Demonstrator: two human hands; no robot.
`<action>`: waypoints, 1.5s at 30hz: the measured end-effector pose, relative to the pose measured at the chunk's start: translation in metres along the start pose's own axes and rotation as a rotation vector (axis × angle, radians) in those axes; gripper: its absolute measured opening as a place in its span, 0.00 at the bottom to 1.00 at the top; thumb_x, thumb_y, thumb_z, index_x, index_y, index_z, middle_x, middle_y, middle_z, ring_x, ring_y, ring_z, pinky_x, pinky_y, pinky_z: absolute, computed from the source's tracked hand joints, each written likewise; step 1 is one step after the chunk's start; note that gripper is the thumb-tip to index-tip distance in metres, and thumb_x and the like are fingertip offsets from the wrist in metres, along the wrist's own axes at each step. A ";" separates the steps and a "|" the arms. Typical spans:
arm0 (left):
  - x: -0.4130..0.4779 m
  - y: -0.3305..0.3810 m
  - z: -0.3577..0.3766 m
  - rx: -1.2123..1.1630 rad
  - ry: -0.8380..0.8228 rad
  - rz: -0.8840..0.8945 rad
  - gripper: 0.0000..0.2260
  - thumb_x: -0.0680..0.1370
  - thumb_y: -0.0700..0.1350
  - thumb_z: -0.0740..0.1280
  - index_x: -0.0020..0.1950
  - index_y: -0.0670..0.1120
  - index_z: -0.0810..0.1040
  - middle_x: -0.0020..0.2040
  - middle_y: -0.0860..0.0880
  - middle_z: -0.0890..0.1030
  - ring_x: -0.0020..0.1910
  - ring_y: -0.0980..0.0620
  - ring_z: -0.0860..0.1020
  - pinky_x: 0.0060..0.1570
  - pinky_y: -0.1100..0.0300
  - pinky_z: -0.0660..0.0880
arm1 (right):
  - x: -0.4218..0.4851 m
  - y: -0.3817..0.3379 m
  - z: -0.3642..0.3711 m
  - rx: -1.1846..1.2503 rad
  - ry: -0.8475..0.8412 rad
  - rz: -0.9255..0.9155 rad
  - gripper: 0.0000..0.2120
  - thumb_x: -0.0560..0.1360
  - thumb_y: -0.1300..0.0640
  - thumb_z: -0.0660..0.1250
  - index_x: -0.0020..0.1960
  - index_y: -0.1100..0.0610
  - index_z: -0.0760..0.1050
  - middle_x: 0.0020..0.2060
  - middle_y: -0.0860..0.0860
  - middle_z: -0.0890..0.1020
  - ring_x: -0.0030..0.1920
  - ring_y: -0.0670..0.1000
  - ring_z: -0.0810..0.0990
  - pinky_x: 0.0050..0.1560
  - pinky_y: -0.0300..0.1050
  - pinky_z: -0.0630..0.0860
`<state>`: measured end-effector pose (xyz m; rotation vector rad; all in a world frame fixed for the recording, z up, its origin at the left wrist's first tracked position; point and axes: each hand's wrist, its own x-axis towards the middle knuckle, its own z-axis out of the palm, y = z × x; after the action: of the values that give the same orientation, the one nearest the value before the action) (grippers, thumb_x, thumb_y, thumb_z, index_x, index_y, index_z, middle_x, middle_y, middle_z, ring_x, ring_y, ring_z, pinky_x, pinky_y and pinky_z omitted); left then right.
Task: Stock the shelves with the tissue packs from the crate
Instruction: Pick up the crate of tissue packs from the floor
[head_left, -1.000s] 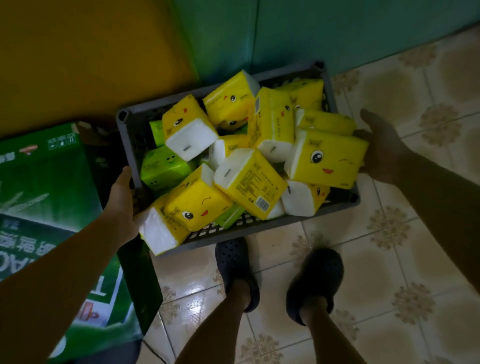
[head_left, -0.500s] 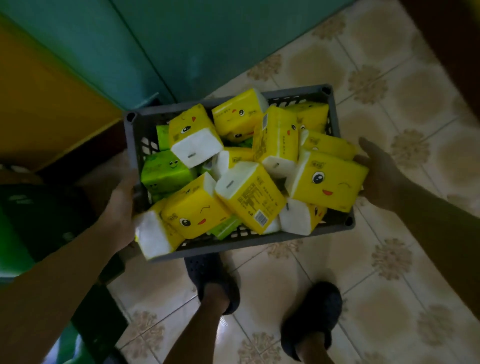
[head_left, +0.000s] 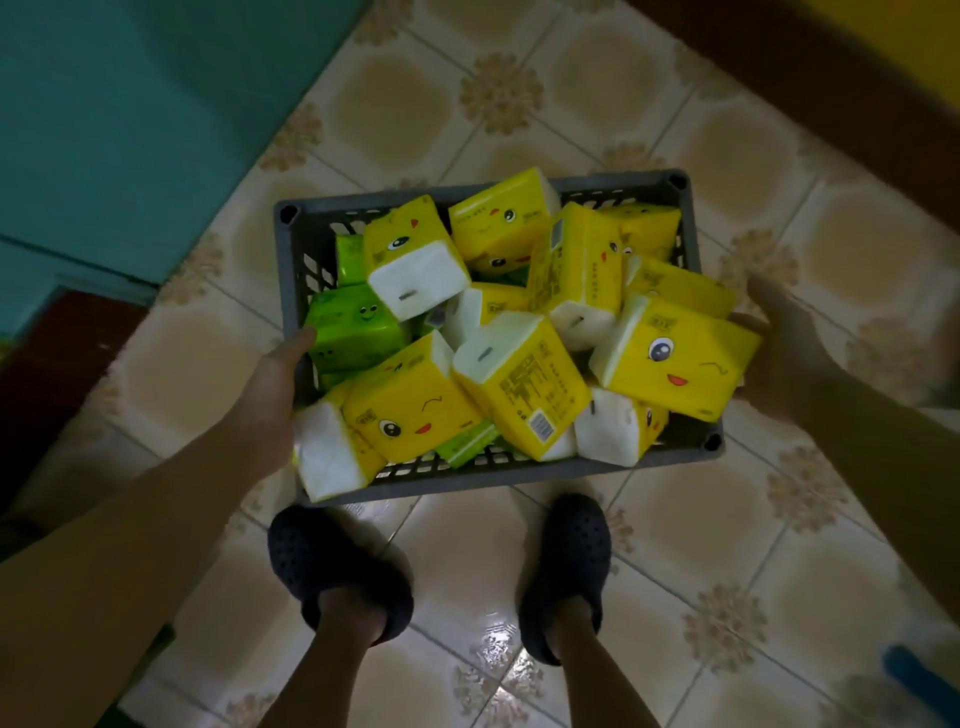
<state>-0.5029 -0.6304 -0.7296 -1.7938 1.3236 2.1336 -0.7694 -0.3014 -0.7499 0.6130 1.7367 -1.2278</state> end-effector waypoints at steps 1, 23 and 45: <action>-0.007 0.001 0.020 0.032 -0.051 -0.005 0.09 0.82 0.50 0.59 0.51 0.48 0.76 0.27 0.54 0.81 0.23 0.59 0.79 0.20 0.68 0.71 | -0.001 0.003 -0.017 0.001 0.008 0.004 0.40 0.66 0.26 0.62 0.67 0.53 0.71 0.60 0.53 0.79 0.59 0.59 0.77 0.67 0.61 0.65; -0.040 -0.080 0.374 0.401 -0.369 -0.109 0.11 0.81 0.47 0.62 0.58 0.44 0.78 0.44 0.50 0.85 0.43 0.51 0.82 0.43 0.59 0.77 | -0.027 0.112 -0.378 0.596 0.414 0.113 0.33 0.72 0.29 0.57 0.57 0.54 0.79 0.53 0.58 0.83 0.54 0.61 0.80 0.66 0.63 0.69; -0.016 -0.181 0.431 0.561 -0.314 -0.270 0.42 0.49 0.64 0.80 0.62 0.56 0.78 0.57 0.46 0.83 0.52 0.38 0.82 0.54 0.38 0.77 | -0.075 0.198 -0.415 0.987 0.740 -0.044 0.26 0.78 0.36 0.54 0.70 0.48 0.69 0.59 0.49 0.74 0.57 0.50 0.74 0.57 0.50 0.68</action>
<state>-0.7366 -0.2395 -0.8367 -1.2704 1.3296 1.6047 -0.7354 0.1633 -0.7340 1.7844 1.5837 -2.0544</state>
